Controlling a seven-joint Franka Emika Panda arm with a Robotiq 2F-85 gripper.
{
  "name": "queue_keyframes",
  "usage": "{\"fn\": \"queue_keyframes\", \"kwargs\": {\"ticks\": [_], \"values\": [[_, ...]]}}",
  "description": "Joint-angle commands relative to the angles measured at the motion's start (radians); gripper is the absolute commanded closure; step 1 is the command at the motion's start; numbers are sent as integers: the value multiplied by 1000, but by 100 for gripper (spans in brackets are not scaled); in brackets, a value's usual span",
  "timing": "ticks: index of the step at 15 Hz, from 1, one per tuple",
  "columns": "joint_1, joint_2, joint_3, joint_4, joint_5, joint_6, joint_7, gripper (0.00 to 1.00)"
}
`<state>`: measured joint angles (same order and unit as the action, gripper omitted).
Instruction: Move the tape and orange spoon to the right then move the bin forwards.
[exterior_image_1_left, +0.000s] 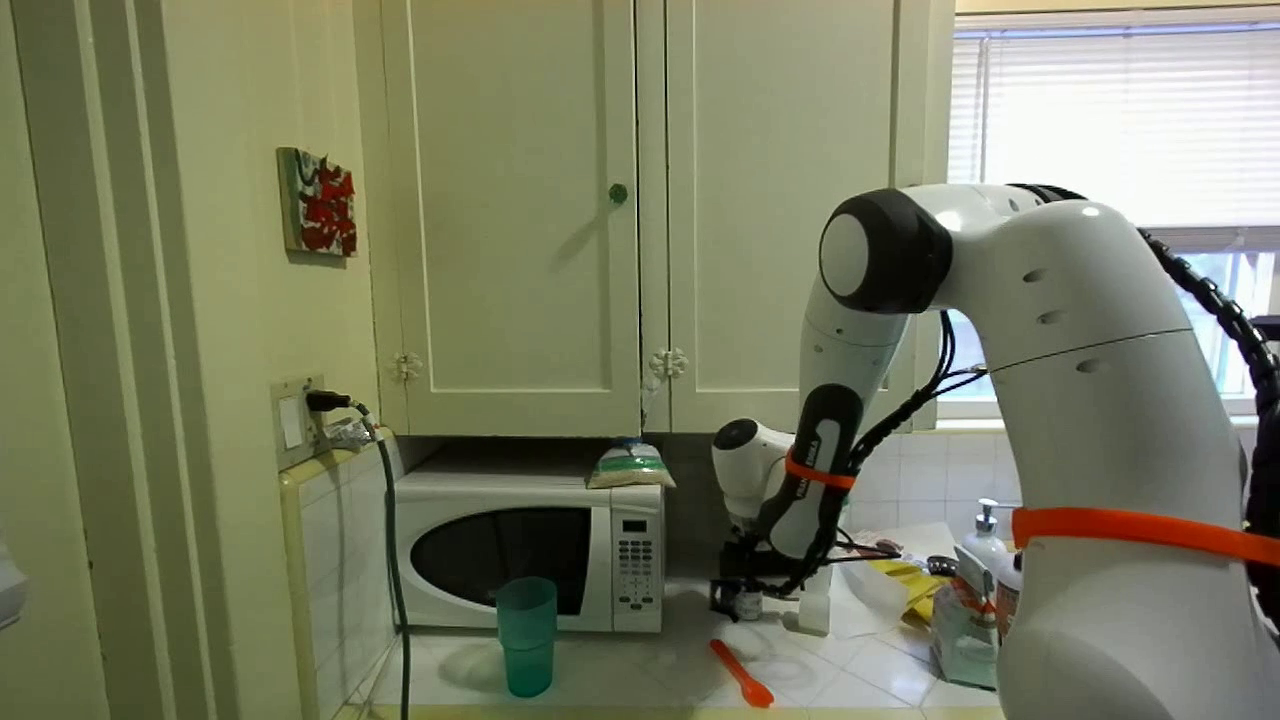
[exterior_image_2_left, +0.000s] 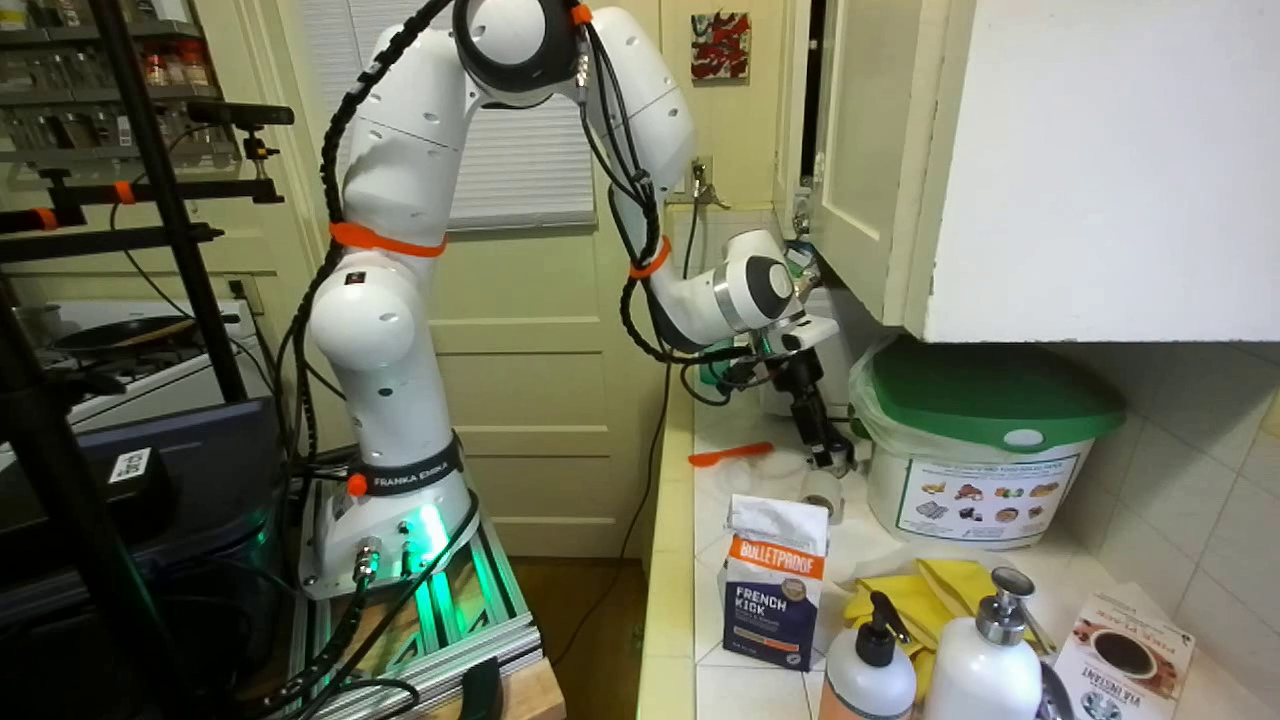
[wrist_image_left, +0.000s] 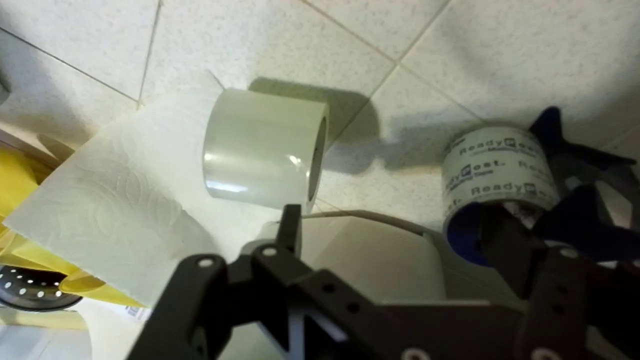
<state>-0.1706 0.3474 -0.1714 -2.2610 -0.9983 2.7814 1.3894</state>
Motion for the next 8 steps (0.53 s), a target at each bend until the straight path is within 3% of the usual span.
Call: {"fn": "queue_keyframes", "kwargs": {"ticks": [1,5,7,8], "values": [[21,42,-24,41,-48,12,79,20],[30,60,-31,65,-60,7,116,0],[35,67,-32,72,-61,8,116,0],[34,70,-30,74,-56,11,109,13]]}}
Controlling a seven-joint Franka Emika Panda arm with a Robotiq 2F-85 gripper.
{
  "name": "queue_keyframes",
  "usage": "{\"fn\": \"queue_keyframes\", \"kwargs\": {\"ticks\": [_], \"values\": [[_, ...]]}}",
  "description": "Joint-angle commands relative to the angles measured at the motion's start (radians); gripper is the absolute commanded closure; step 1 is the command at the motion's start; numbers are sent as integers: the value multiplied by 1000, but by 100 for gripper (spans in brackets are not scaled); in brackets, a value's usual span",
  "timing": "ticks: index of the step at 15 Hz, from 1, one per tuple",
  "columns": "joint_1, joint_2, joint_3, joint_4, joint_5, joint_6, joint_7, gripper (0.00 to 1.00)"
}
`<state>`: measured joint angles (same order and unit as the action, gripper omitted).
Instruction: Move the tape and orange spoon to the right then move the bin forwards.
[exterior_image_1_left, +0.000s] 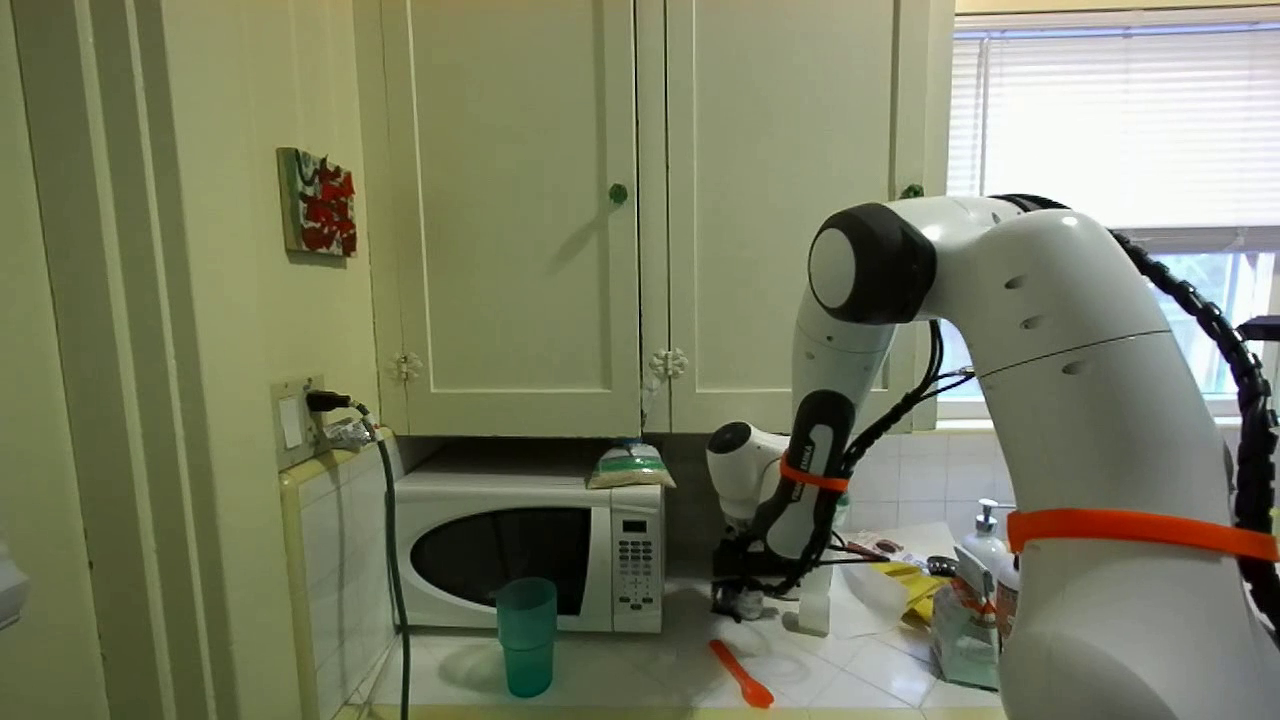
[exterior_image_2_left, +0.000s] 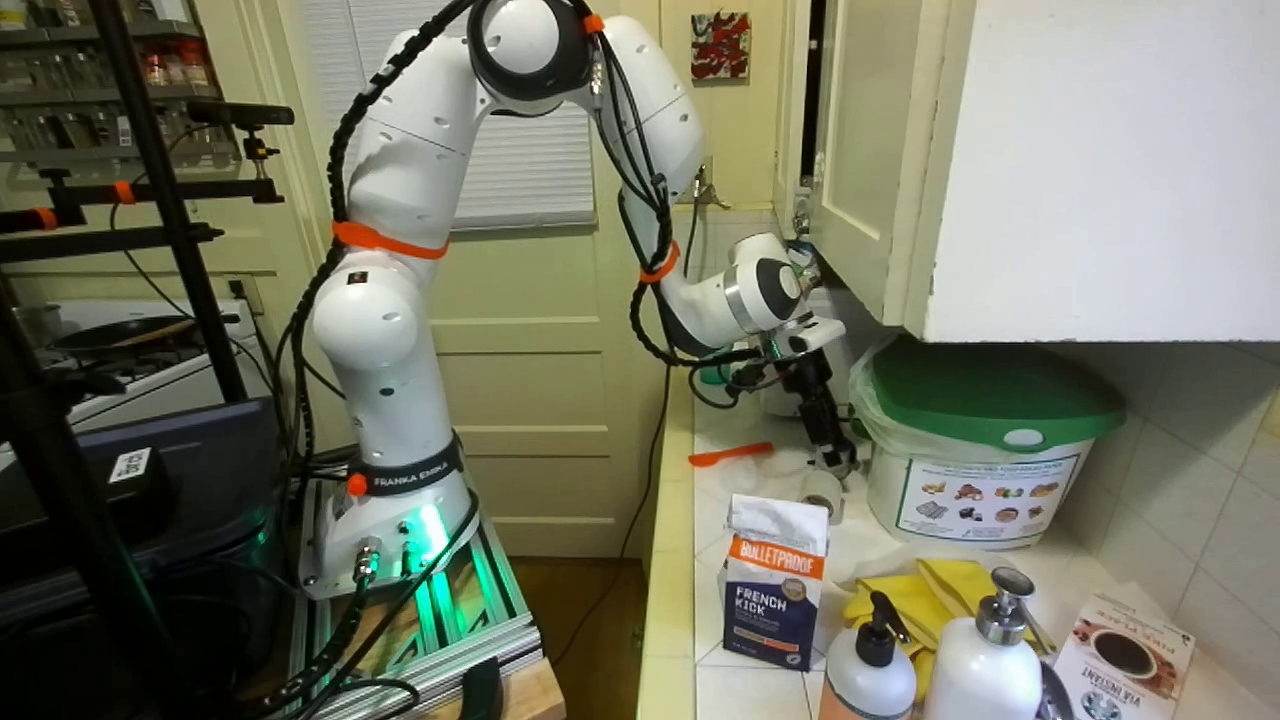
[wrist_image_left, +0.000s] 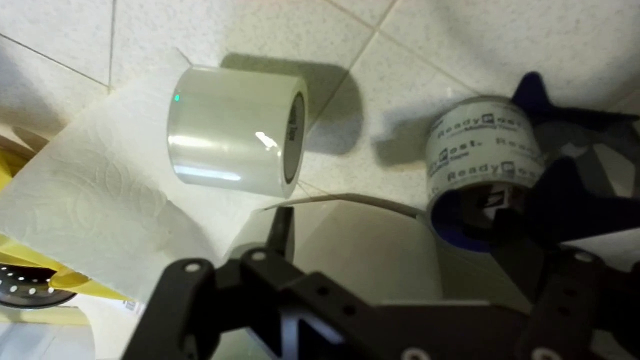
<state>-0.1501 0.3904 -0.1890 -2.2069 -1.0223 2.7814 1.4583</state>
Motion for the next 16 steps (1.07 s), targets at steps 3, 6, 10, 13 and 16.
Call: {"fn": "queue_keyframes", "kwargs": {"ticks": [3,6,10,13,16], "values": [[11,32,-6,21,-17,14,22,42],[-3,37,9,9,9,25,-7,65],[-23,37,31,-20,27,44,-68,96],[-31,3,33,-65,8,65,-107,96],[-32,-32,26,-117,-10,73,-145,96]]}}
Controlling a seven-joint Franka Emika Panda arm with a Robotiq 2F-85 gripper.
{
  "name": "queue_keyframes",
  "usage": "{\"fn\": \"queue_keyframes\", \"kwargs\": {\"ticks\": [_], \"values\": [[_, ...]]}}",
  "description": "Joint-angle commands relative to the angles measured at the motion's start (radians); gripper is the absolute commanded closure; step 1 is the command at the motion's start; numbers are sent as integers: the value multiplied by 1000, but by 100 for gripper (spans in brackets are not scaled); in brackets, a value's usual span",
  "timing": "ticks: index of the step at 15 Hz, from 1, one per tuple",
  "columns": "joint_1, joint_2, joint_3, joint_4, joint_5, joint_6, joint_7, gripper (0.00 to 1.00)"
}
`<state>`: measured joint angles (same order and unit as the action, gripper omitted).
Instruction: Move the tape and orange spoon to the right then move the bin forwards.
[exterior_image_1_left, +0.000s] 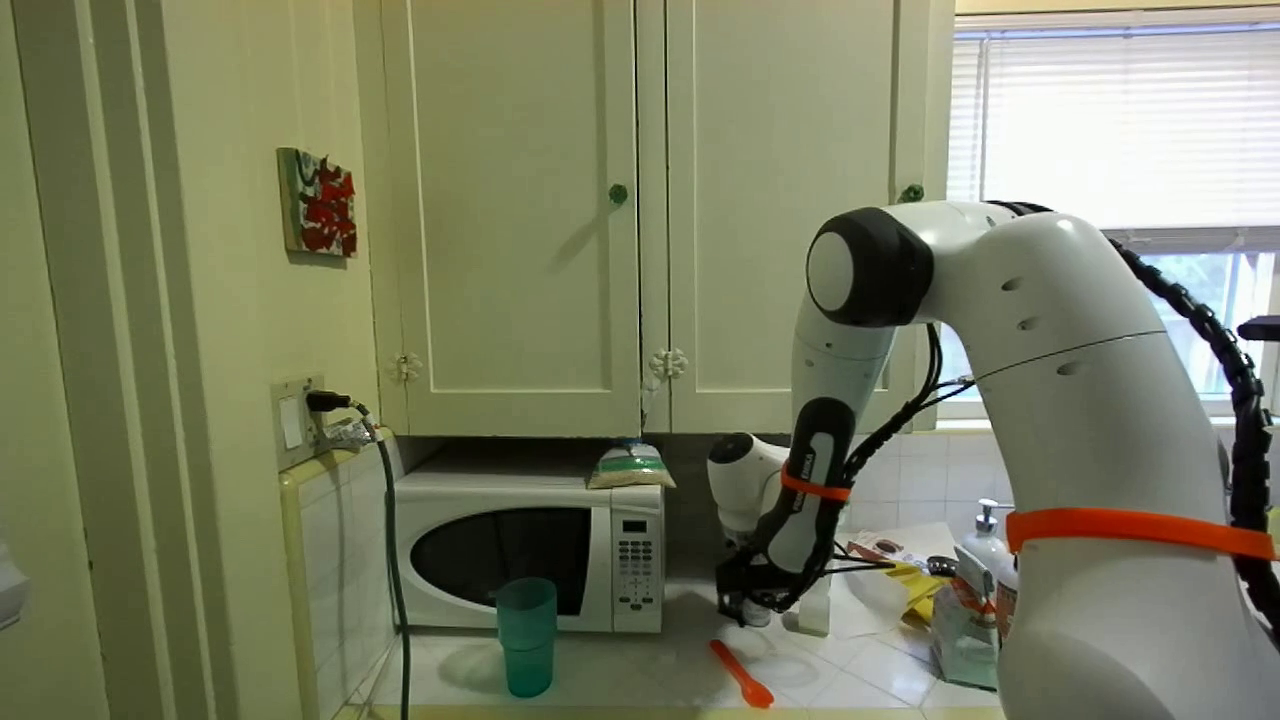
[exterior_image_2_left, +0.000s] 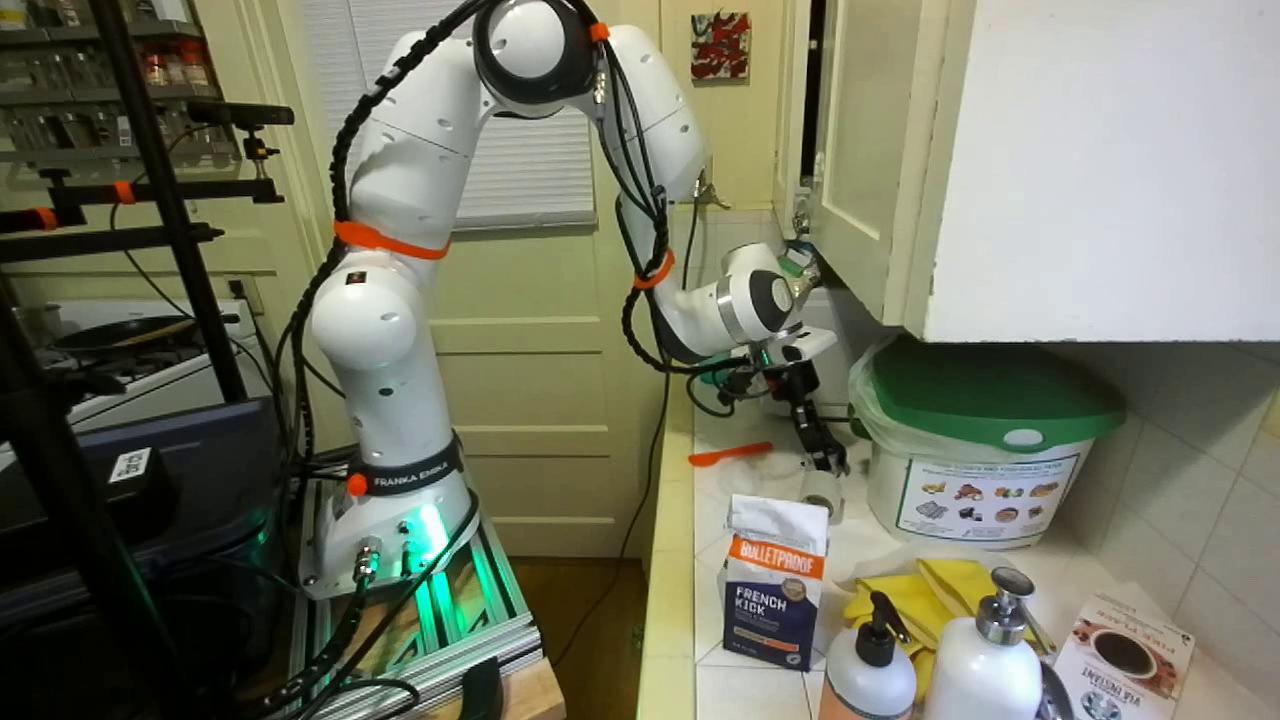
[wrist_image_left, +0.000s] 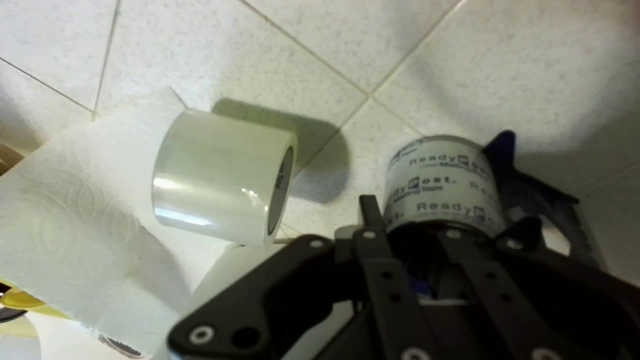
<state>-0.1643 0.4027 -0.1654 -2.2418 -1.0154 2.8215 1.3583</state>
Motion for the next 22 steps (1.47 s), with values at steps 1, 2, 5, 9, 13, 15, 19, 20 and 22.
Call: {"fn": "queue_keyframes", "kwargs": {"ticks": [1,2,5,9,13,15,19,20,22], "values": [[-19,-54,1,-98,-21,38,-58,96],[-18,-66,-2,-116,-29,38,-68,96],[-20,-88,-23,-160,-41,33,-61,96],[-48,-75,-59,-189,-21,54,-48,96],[-84,-53,-106,-190,-5,91,3,96],[-101,-51,-133,-193,0,100,38,96],[-130,-52,-165,-202,15,86,72,96],[-139,-52,-168,-203,24,88,78,96],[-152,-80,-164,-220,41,100,76,96]]}}
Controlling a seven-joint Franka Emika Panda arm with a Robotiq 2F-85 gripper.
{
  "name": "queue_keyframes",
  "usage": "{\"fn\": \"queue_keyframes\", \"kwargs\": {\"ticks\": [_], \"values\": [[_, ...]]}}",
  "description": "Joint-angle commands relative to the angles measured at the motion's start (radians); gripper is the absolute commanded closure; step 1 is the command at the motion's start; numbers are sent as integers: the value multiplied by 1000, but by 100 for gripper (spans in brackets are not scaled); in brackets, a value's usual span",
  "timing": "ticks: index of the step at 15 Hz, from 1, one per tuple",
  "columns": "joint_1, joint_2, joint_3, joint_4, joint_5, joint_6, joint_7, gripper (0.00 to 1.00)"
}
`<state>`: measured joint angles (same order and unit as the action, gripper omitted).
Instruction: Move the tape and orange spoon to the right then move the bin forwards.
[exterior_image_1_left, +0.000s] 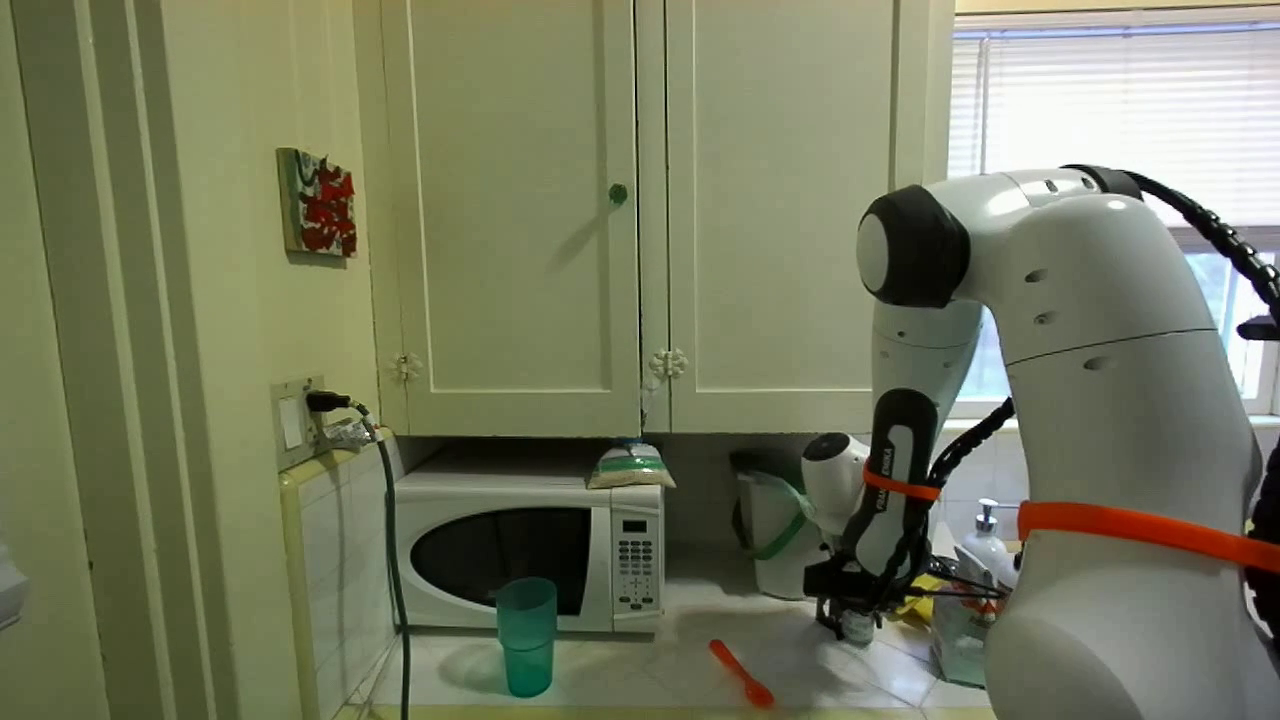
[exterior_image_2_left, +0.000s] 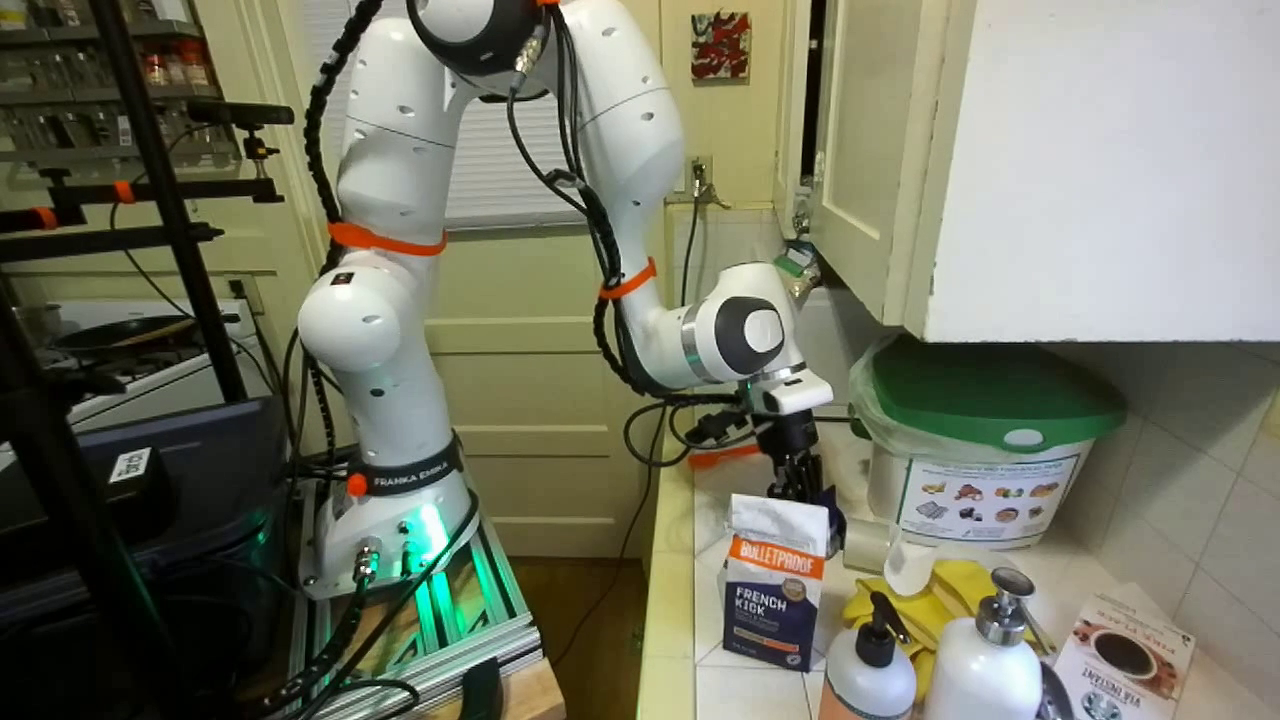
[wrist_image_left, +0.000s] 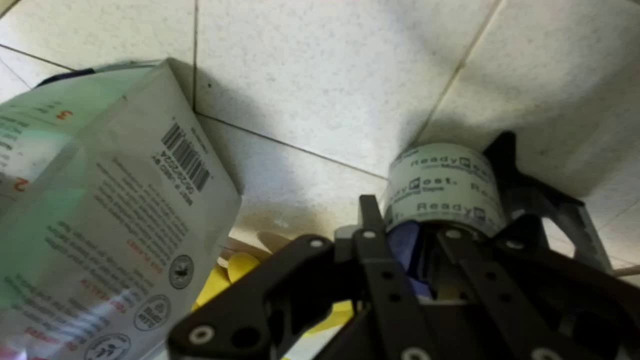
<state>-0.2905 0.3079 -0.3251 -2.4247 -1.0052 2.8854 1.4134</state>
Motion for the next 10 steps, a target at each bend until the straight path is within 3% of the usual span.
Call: {"fn": "queue_keyframes", "kwargs": {"ticks": [1,2,3,10], "values": [[-22,-1,-6,-41,25,25,26,96],[-11,-31,-12,-50,9,3,40,57],[-3,-52,-20,-60,-8,-4,56,56],[80,-284,-65,-165,-312,-69,239,5]]}}
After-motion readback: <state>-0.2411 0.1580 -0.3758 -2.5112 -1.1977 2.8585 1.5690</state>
